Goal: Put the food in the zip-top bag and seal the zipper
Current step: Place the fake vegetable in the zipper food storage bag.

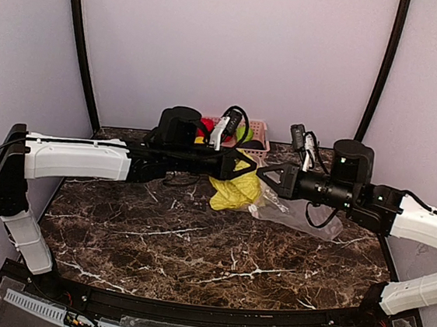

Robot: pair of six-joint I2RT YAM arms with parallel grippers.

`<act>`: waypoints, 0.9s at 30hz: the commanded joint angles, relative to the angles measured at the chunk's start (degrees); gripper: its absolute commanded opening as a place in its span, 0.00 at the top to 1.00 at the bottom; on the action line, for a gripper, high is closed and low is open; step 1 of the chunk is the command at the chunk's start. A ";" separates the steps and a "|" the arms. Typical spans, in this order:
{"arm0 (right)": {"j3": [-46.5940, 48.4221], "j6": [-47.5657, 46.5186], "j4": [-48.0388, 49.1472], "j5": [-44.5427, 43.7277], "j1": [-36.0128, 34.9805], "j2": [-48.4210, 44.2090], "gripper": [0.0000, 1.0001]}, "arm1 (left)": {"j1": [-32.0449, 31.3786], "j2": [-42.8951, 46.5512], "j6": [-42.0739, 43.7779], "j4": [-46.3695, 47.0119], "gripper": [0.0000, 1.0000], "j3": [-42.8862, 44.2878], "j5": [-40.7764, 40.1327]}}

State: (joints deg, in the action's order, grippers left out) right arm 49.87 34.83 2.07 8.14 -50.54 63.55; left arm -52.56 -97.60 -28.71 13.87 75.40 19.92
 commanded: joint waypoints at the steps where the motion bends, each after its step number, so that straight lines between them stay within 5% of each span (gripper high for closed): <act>1: -1.19 1.09 4.26 1.44 0.27 0.46 1.00 | -0.60 0.03 -0.06 4.75 0.99 3.99 0.01; 27: -1.97 1.81 4.70 -1.87 0.27 -0.14 1.00 | -2.17 -7.51 -2.82 9.55 0.96 4.34 -0.47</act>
State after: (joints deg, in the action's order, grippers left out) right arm 48.47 36.12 5.21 8.71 -50.54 63.88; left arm -54.35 -106.91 -32.03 21.58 77.14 19.51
